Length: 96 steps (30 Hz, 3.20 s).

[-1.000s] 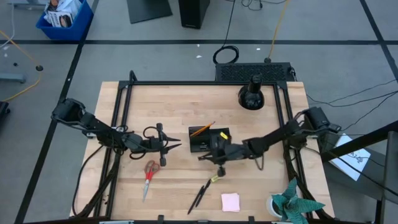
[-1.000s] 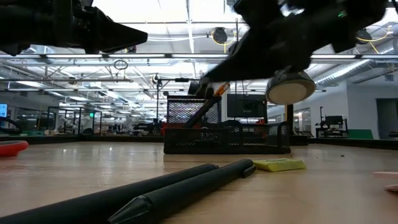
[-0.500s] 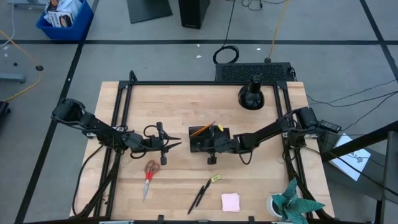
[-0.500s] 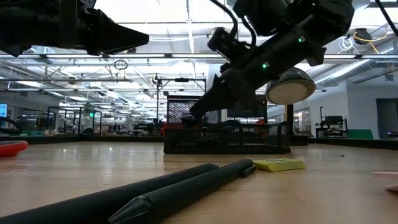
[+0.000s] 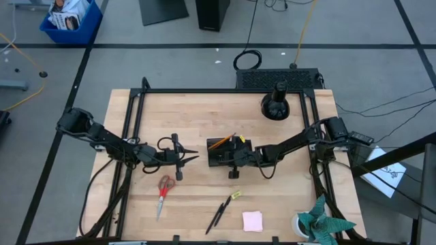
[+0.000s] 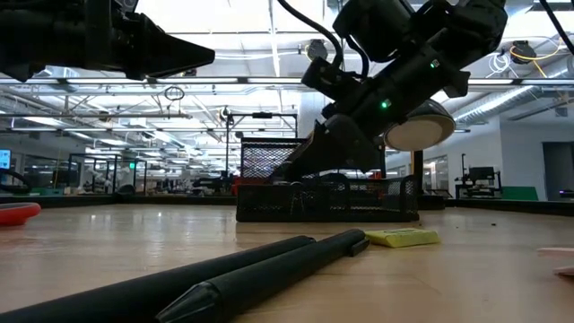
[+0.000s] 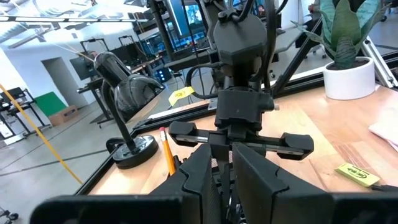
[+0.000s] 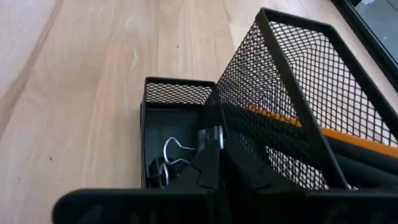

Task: Pick and place office supplies into organizer
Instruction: Put the black binder clip into the black desk organizer, then put the light green eraser into the black desk organizer

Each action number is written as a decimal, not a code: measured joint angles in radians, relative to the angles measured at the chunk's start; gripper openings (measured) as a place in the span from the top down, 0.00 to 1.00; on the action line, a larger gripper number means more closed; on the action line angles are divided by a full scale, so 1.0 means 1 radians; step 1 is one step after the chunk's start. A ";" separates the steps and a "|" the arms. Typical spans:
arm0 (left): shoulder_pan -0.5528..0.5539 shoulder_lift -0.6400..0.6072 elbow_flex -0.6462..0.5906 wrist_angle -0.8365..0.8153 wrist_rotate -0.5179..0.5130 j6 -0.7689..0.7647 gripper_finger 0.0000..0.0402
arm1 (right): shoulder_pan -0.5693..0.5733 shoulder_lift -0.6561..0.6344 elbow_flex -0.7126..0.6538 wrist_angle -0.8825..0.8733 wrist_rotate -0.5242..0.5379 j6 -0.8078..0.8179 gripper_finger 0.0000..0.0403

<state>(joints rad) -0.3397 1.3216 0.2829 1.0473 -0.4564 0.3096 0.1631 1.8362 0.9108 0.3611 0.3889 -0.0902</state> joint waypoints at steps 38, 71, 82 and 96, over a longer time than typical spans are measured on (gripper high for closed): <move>-0.003 0.000 0.000 -0.056 0.012 -0.077 0.82 | 0.403 -0.231 -0.034 -0.133 0.000 0.058 0.98; 0.032 0.000 0.000 -0.056 0.011 -0.091 0.82 | 0.301 -0.015 -0.192 0.151 -0.290 0.236 0.44; 0.032 0.000 0.000 -0.057 0.011 -0.084 0.82 | 0.262 0.088 -0.187 0.164 -0.304 0.265 0.53; 0.032 0.000 0.000 -0.059 0.011 -0.083 0.82 | 0.262 0.102 -0.189 0.155 -0.301 0.246 0.93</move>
<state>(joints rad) -0.3073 1.3218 0.2829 0.9884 -0.4458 0.2268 0.4252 1.9381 0.7216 0.5163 0.0883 0.1562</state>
